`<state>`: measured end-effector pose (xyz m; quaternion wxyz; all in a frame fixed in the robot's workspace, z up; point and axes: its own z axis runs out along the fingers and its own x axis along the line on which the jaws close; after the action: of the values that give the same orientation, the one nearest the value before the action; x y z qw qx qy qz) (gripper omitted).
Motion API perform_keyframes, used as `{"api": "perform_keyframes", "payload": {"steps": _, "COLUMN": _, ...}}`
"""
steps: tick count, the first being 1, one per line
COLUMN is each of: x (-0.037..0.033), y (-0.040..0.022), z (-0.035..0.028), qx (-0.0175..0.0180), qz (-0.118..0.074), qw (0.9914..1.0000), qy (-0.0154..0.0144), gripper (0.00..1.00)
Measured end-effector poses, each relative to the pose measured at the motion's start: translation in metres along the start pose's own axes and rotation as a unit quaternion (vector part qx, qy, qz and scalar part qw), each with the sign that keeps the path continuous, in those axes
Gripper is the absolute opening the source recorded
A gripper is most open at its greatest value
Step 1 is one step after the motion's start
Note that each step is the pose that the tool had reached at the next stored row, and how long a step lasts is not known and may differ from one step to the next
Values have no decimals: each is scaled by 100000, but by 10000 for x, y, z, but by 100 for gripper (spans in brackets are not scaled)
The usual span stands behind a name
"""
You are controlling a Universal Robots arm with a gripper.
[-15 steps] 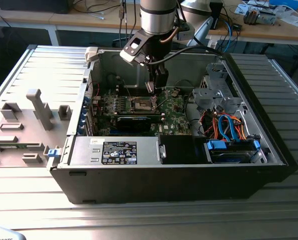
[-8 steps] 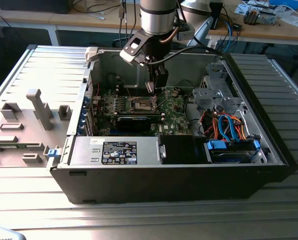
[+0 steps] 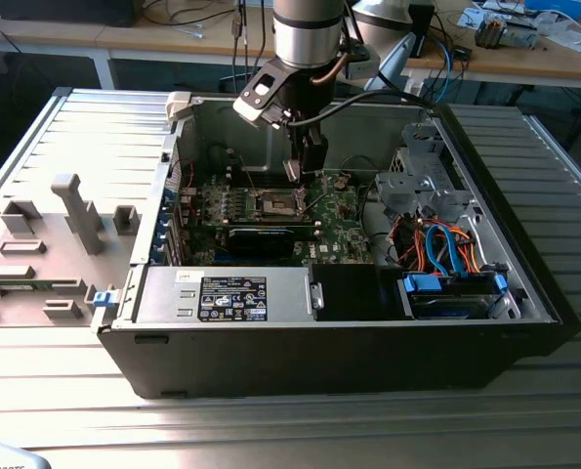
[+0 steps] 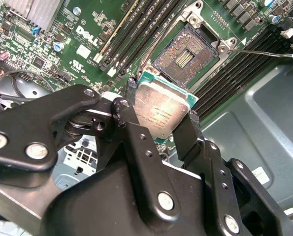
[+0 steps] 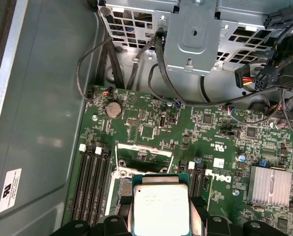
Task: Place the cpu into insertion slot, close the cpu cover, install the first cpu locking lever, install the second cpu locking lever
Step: 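Place the cpu into insertion slot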
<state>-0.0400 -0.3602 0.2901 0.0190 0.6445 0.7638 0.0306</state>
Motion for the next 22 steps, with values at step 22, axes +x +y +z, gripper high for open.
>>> {"api": "perform_keyframes", "payload": {"steps": 22, "x": 0, "y": 0, "z": 6, "qx": -10, "qz": 722, "qw": 99997, "qy": -50, "gripper": 55}}
